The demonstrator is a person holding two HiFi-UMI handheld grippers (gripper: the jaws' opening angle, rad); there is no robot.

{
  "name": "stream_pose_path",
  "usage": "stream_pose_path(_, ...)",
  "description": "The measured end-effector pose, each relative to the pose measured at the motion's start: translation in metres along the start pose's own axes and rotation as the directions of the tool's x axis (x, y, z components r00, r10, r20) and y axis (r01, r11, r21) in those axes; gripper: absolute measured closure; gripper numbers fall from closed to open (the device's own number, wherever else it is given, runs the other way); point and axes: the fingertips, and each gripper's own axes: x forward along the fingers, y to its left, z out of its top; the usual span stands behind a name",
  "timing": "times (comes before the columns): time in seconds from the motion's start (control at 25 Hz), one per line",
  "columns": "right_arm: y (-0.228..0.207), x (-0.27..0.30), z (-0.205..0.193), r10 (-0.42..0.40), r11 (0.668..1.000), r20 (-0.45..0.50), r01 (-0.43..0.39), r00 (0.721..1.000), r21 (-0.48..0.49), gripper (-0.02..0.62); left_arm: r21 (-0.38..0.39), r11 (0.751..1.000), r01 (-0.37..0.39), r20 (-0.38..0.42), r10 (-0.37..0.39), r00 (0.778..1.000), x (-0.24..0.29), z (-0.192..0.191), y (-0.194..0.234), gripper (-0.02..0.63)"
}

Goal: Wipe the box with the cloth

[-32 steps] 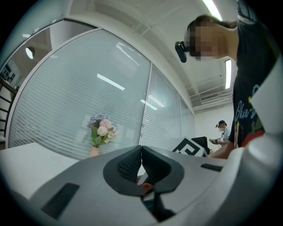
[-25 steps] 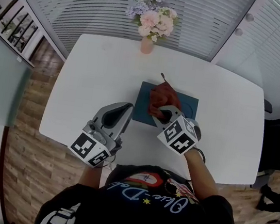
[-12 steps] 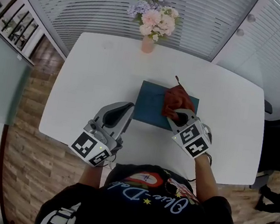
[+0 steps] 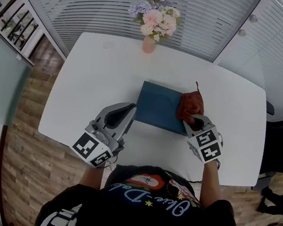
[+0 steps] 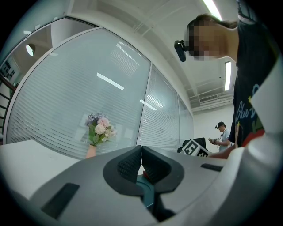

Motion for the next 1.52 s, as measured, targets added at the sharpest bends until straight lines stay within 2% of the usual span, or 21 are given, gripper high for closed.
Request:
stream_pose_path(0.16, -0.011, -0.006, 0.003, -0.048, 0.999, 0.024, 0.047, 0.999, 0.013, 0.568, 0.003, 1.0, -0.001, 0.002, 0.001, 1.0, -0.001, 0.001, -0.001, 0.603)
stream_pose_path(0.32, -0.027, -0.031, 0.034, -0.145, 0.989, 0.151, 0.139, 0.978, 0.051, 0.568, 0.007, 1.0, -0.008, 0.001, 0.008, 1.0, -0.003, 0.002, -0.001, 0.602)
stream_pose_path(0.44, -0.021, -0.048, 0.068, -0.167, 0.986, 0.247, 0.168, 0.954, 0.017, 0.568, 0.009, 1.0, -0.015, 0.004, 0.015, 1.0, -0.007, 0.003, -0.003, 0.603)
stream_pose_path(0.52, -0.003, -0.055, 0.094, -0.127, 0.989, 0.313, 0.143, 0.941, -0.03, 0.568, 0.009, 1.0, -0.022, 0.006, 0.022, 1.0, -0.01, 0.003, -0.005, 0.602)
stream_pose_path(0.64, 0.034, -0.062, 0.135, -0.009, 0.994, 0.424, 0.053, 0.906, -0.094, 0.568, 0.01, 0.999, -0.041, 0.005, 0.041, 0.999, -0.016, 0.003, -0.006, 0.603)
stream_pose_path(0.76, 0.078, -0.066, 0.169, 0.154, 0.985, 0.511, -0.09, 0.845, -0.147, 0.568, 0.014, 0.997, -0.072, 0.009, 0.072, 0.997, -0.025, 0.004, -0.003, 0.601)
stream_pose_path(0.84, 0.106, -0.059, 0.179, 0.262, 0.965, 0.527, -0.199, 0.808, -0.173, 0.568, 0.022, 0.995, -0.1, 0.014, 0.1, 0.995, -0.031, 0.006, 0.001, 0.603)
stream_pose_path(0.88, 0.118, -0.051, 0.179, 0.303, 0.953, 0.515, -0.239, 0.802, -0.188, 0.568, 0.027, 0.993, -0.118, 0.019, 0.117, 0.993, -0.035, 0.008, 0.005, 0.602)
stream_pose_path(0.92, 0.128, -0.041, 0.175, 0.331, 0.943, 0.49, -0.263, 0.807, -0.204, 0.568, 0.032, 0.99, -0.137, 0.026, 0.137, 0.99, -0.038, 0.011, 0.008, 0.603)
stream_pose_path(1.04, 0.141, -0.006, 0.155, 0.357, 0.931, 0.39, -0.29, 0.849, -0.221, 0.568, 0.049, 0.983, -0.178, 0.045, 0.176, 0.983, -0.047, 0.019, 0.016, 0.602)
stream_pose_path(1.2, 0.126, 0.017, 0.132, 0.304, 0.95, 0.322, -0.259, 0.897, -0.175, 0.568, 0.05, 0.981, -0.189, 0.03, 0.188, 0.982, -0.048, 0.019, 0.02, 0.602)
stream_pose_path(1.52, 0.085, 0.009, 0.103, 0.216, 0.976, 0.321, -0.209, 0.922, -0.057, 0.568, 0.038, 0.992, -0.122, 0.005, 0.121, 0.993, -0.019, 0.01, 0.015, 0.603)
